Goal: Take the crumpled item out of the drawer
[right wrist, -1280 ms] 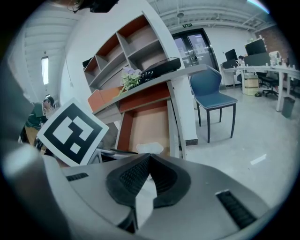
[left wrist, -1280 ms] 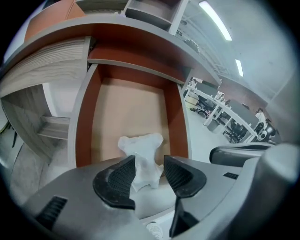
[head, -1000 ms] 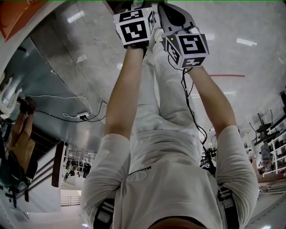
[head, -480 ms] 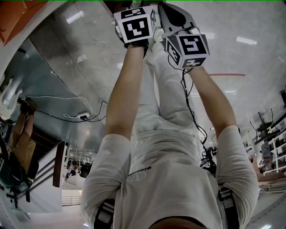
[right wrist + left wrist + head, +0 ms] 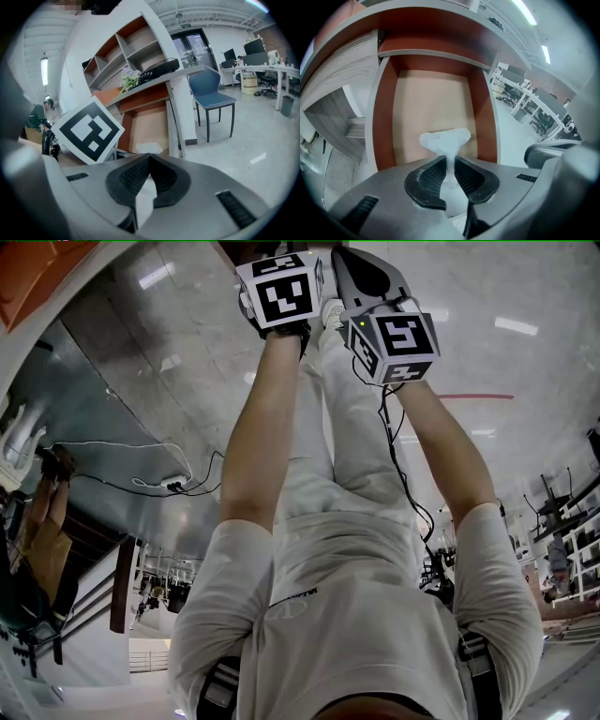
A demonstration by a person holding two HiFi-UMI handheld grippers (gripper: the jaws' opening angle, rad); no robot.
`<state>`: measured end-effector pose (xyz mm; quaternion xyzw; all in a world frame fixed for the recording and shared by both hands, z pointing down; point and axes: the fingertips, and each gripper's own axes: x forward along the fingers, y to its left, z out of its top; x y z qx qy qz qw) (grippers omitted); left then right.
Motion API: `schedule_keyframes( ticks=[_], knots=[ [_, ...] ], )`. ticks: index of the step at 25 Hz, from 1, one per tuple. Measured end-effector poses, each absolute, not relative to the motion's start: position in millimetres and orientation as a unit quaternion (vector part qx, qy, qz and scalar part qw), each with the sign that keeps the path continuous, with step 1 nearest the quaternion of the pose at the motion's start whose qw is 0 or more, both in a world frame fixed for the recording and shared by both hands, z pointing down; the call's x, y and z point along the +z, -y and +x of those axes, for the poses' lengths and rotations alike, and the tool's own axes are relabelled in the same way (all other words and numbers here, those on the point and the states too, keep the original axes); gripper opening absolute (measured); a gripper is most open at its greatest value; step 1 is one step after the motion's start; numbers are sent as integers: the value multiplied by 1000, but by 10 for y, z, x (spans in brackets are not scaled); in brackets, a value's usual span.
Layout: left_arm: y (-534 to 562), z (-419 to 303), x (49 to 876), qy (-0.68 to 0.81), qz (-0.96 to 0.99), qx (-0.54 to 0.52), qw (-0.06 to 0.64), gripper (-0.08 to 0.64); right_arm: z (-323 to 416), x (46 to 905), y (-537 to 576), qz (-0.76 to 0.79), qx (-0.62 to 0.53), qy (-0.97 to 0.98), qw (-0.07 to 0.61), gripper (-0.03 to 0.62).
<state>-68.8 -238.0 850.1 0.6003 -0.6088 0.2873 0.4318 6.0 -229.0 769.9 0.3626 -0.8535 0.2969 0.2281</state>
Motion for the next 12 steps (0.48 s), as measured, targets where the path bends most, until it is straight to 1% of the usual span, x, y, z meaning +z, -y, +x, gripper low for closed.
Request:
schedule_keyframes(
  ticks=[12],
  knots=[
    [2365, -693, 8433, 610, 602, 282, 431, 58, 72, 7679, 2270, 365, 303, 851, 226, 2]
  ],
)
